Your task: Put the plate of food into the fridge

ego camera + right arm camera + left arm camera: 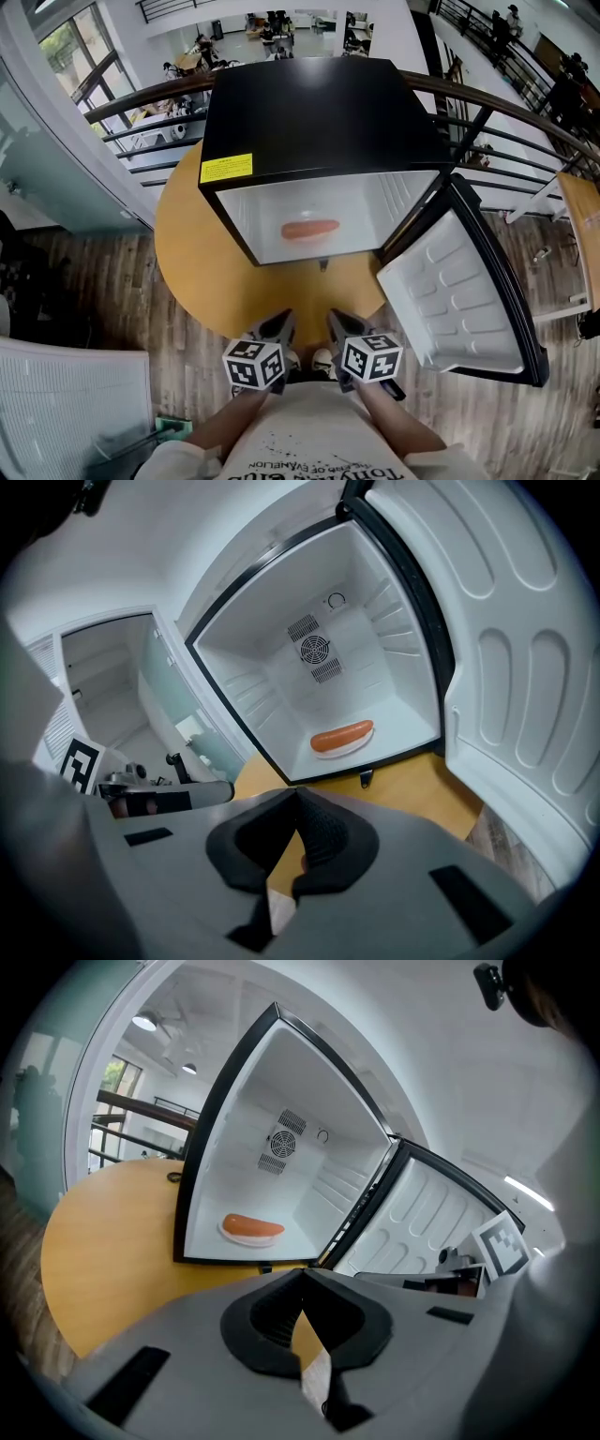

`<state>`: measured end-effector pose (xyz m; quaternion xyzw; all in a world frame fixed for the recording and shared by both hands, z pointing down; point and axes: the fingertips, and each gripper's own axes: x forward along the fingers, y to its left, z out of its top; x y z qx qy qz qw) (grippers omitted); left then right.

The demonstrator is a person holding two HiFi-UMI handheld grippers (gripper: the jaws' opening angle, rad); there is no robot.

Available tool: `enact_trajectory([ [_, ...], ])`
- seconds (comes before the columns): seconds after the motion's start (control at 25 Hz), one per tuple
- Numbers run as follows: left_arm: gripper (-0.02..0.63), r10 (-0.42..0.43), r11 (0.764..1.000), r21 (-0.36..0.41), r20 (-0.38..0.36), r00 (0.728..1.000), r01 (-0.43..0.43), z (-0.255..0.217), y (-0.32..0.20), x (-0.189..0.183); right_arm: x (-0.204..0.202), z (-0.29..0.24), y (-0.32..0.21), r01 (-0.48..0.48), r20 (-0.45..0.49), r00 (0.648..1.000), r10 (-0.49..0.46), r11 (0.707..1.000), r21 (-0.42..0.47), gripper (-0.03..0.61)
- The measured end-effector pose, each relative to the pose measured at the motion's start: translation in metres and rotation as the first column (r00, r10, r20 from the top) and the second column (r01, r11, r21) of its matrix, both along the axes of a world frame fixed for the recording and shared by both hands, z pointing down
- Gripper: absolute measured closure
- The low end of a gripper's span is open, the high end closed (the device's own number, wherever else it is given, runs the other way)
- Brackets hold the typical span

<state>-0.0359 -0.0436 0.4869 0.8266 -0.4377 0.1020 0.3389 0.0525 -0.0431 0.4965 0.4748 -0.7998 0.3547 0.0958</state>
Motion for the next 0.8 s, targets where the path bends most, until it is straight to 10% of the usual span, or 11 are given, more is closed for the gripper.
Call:
enact_trajectory([
  [0.8,0.591,0.003,1.0,-0.028,0.022,1.0,-0.002,0.006,0.016,-0.009,-0.019,0.008,0.016,0.042,-0.017,0.999,-0.042,0.999,-0.027,0.552],
])
